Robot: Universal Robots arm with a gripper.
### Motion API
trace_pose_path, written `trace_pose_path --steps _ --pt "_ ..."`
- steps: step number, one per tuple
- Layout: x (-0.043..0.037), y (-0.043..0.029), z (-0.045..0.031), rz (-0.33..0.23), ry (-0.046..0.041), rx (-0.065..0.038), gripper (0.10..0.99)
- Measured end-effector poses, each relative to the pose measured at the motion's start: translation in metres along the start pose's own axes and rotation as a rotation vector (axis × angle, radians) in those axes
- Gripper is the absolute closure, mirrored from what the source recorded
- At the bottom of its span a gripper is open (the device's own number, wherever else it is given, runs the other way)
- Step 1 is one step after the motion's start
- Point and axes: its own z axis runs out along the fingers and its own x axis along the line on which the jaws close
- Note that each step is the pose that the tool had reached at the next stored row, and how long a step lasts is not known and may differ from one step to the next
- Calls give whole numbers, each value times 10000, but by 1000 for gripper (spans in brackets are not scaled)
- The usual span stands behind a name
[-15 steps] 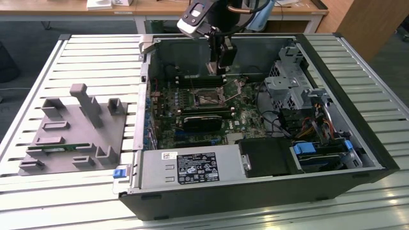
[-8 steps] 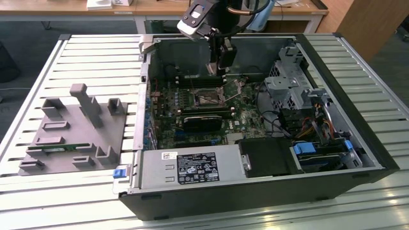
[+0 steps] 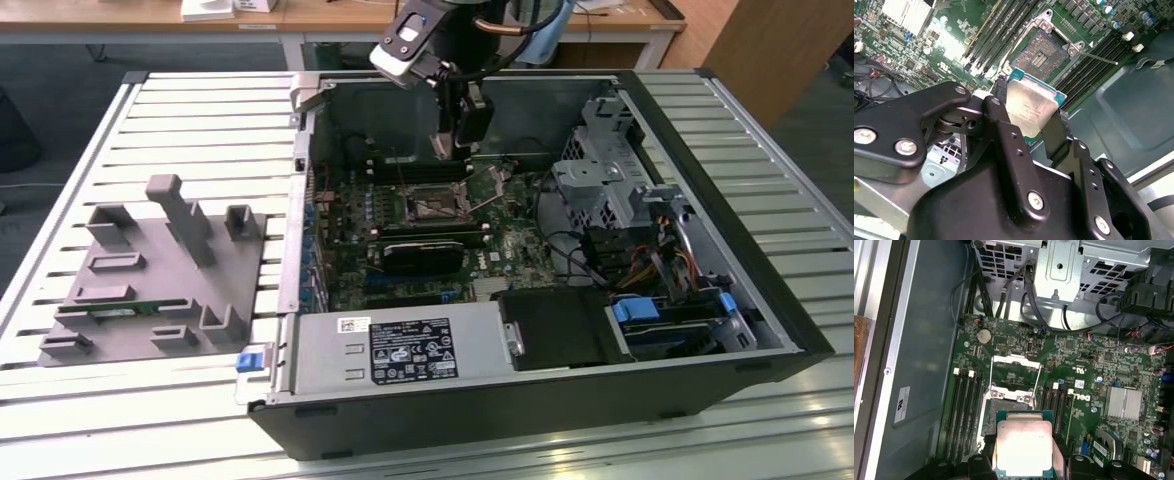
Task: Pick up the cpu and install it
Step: 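Place the cpu into insertion slot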
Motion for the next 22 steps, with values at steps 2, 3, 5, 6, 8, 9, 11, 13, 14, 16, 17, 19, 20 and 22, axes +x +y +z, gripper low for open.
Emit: trace_pose_path --steps 2,3,5,6,8,9,11,13,14,16,17,19,20,22 --pt "0 0 9 0 0 0 557" --pt "0 -1 15 0 0 0 557" --pt "0 -1 25 0 -1 0 557" --pt "0 -1 31 0 0 0 557" --pt "0 -3 63 -1 -1 0 557" --pt "0 -3 70 0 -1 0 557" --pt "0 -4 86 -1 -1 0 557" --pt "0 -5 101 -1 -1 1 557" --pt "0 -5 109 0 0 0 557" --pt "0 -5 122 0 0 0 557" --pt "0 -6 128 0 0 0 557" --pt "0 -6 140 0 0 0 557" --pt "0 -7 145 0 -1 0 557" --pt "0 -7 156 -1 -1 1 557"
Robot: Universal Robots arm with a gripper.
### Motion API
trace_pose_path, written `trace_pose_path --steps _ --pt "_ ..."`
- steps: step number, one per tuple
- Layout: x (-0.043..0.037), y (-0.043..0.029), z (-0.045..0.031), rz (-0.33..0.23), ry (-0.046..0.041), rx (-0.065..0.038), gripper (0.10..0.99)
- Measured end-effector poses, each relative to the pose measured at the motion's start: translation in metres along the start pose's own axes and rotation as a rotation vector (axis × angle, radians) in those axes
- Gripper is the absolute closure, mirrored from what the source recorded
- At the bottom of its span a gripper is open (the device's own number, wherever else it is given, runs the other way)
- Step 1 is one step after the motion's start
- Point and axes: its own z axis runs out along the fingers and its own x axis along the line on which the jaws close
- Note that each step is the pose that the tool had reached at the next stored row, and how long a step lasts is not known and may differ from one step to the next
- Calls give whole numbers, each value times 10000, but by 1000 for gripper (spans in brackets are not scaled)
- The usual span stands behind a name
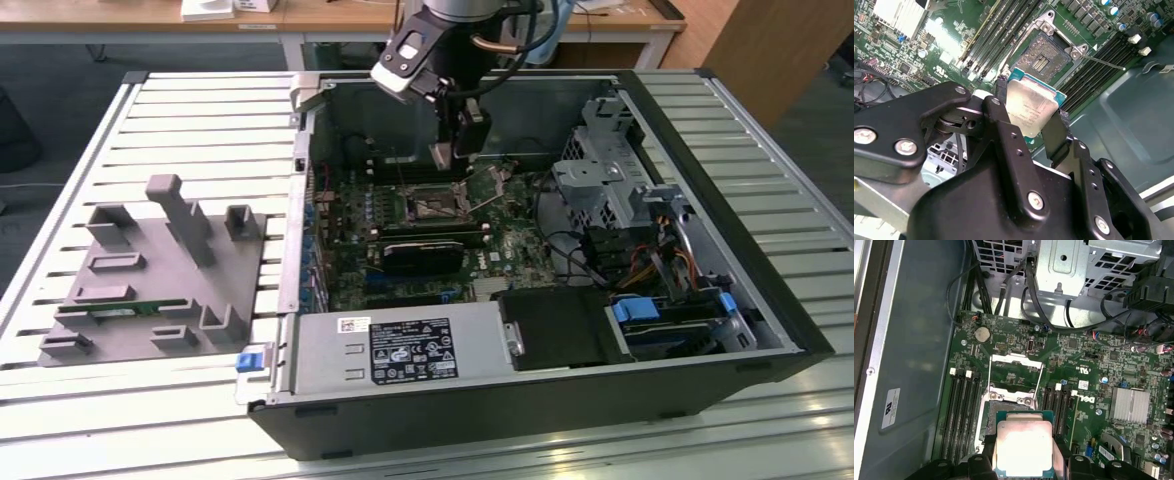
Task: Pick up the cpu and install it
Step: 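Place the cpu into insertion slot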
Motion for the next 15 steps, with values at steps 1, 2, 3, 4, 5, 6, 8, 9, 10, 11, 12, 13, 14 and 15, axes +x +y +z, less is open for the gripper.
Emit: trace_pose_path --steps 1,2,3,4,5,6,8,9,10,11,12,13,14,15 --pt "0 0 5 0 0 0 557" --pt "0 -1 11 0 1 -1 557" --pt "0 -1 16 0 1 -1 557" --pt "0 -1 21 0 1 -1 557" --pt "0 -1 31 0 1 -1 557" --pt "0 -2 36 0 1 -1 557" --pt "0 -2 46 1 1 0 557" --pt "0 -2 51 1 1 -1 557" --pt "0 -3 55 0 1 -1 557" --pt "0 -3 60 0 1 0 557" --pt "0 -3 64 0 1 -1 557" --pt "0 -3 68 0 1 0 557" --pt "0 -3 73 0 1 -1 557" --pt "0 -3 74 0 1 -1 557"
